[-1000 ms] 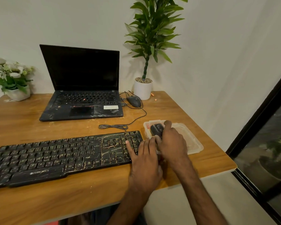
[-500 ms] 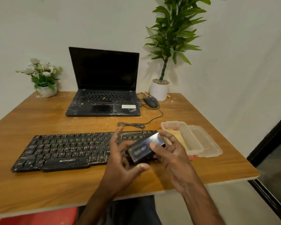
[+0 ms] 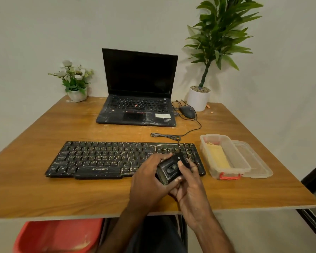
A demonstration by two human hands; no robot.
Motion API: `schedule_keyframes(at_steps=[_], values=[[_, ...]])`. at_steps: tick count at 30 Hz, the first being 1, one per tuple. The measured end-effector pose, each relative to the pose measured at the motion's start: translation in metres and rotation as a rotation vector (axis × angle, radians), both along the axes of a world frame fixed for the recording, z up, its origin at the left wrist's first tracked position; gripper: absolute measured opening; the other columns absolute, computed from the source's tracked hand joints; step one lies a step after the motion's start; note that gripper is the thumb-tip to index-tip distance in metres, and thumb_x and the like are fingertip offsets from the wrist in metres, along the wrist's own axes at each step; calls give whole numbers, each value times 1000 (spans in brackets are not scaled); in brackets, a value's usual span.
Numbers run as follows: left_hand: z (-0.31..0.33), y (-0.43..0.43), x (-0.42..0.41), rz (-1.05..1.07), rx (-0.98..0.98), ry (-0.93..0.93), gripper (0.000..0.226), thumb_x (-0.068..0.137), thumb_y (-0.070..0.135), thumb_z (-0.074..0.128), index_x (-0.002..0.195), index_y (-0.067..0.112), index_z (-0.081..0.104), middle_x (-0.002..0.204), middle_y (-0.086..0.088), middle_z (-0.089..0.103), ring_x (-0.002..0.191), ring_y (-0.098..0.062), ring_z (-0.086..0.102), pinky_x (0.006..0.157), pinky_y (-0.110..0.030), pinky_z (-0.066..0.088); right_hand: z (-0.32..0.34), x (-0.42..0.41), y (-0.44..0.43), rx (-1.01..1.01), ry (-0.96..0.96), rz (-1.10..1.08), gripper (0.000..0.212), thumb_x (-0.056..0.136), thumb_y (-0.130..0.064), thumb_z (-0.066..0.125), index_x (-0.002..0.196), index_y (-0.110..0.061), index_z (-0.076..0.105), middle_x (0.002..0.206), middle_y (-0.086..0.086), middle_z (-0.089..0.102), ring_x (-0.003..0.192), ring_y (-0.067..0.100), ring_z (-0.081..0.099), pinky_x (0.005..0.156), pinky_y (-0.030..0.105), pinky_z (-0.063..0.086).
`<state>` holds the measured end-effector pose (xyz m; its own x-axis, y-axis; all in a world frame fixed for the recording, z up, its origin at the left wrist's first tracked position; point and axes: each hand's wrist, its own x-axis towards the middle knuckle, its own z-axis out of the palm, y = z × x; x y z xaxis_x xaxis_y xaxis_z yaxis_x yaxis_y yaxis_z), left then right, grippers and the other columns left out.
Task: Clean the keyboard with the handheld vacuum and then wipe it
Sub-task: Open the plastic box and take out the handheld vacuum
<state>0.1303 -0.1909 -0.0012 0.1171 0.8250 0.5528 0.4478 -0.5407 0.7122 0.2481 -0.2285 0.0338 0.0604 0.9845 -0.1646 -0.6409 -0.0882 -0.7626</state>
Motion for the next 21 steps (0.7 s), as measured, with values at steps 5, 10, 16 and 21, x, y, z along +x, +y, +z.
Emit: schedule_keyframes(at_steps=[5, 10, 16, 21], values=[[2, -2, 1, -75, -53, 18, 69, 72, 54, 75, 135, 36, 50, 119, 17, 54, 108, -5, 58, 82, -32, 57, -3, 6, 4, 56, -9, 22, 57, 81, -12, 66, 134, -23, 50, 117, 16, 69, 104, 35, 68, 66, 37, 60], [-1, -1, 2, -112, -52, 73, 74, 76, 56, 71, 144, 40, 44, 122, 20, 52, 110, -1, 56, 88, -32, 56, -6, 24, 12, 65, 7, 31, 54, 86, -11, 61, 137, -24, 49, 130, 16, 61, 110, 37, 65, 67, 39, 60], [-1, 1, 2, -78, -14, 176, 79, 75, 58, 65, 147, 41, 38, 119, 19, 53, 102, 1, 55, 81, -29, 57, -13, 30, 14, 91, -4, 4, 68, 76, 0, 66, 136, -26, 46, 124, 14, 66, 105, 37, 68, 74, 50, 60], [-1, 2, 0, -102, -25, 173, 82, 74, 54, 69, 148, 39, 38, 124, 14, 55, 107, -3, 58, 84, -30, 58, -12, 30, 13, 100, -18, 7, 75, 73, 5, 67, 136, -28, 44, 116, 8, 70, 106, 32, 68, 68, 41, 59]])
